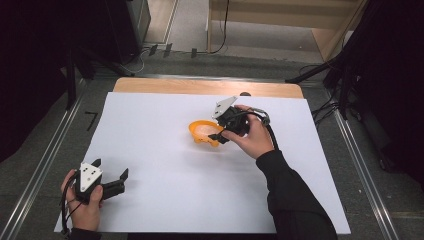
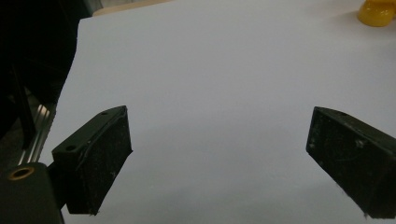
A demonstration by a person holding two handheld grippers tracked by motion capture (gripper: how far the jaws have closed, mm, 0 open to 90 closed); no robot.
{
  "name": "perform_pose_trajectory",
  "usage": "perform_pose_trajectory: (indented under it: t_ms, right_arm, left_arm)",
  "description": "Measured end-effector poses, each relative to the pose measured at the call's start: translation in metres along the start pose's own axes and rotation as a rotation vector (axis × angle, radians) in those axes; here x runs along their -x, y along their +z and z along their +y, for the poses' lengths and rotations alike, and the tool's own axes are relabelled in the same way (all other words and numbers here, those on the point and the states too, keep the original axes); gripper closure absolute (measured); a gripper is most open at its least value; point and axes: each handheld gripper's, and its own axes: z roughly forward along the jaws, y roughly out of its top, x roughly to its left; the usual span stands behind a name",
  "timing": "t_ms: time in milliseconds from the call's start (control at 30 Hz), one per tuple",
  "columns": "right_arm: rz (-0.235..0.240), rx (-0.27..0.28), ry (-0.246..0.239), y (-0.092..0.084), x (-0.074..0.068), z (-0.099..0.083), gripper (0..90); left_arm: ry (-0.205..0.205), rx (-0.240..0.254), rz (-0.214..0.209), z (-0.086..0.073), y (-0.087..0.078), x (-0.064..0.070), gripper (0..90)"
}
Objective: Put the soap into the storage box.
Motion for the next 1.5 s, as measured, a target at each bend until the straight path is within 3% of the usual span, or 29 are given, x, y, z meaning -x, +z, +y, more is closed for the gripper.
perform_pose_trajectory:
  t_ms: [500, 767, 833, 933, 1133, 1300, 1367, 1500]
  right_arm:
    - [-0.033, 0.011, 0.085, -0.02, 0.002, -0.034, 24.1]
    - [-0.049, 0.023, 0.097, -0.03, -0.003, -0.054, 13.9]
    - [-0.071, 0.058, 0.145, -0.035, -0.003, -0.062, 13.9]
    - [-0.086, 0.056, 0.182, -0.036, -0.002, -0.07, 13.9]
    - [-0.108, 0.046, 0.23, -0.041, -0.004, -0.081, 13.9]
    - [-0.116, 0.07, 0.264, -0.047, -0.006, -0.093, 13.1]
    - [-0.135, 0.079, 0.274, -0.049, -0.007, -0.099, 9.6]
    - [-0.13, 0.064, 0.294, -0.05, -0.008, -0.109, 4.8]
  left_arm:
    - [0.002, 0.0, 0.002, 0.0, 0.0, 0.0, 7.1]
    - [0.003, -0.001, 0.004, 0.0, 0.0, 0.0, 7.1]
    - [0.002, 0.0, 0.004, 0.0, 0.0, 0.0, 7.1]
    - [0.003, -0.002, 0.005, 0.0, 0.0, 0.0, 7.1]
    - [0.003, 0.0, 0.003, 0.0, 0.0, 0.0, 7.1]
    - [0.005, -0.001, 0.005, 0.0, 0.0, 0.001, 7.1]
    - [0.005, -0.001, 0.005, 0.0, 0.0, 0.001, 7.1]
    - [0.006, -0.003, 0.005, 0.0, 0.0, 0.001, 7.1]
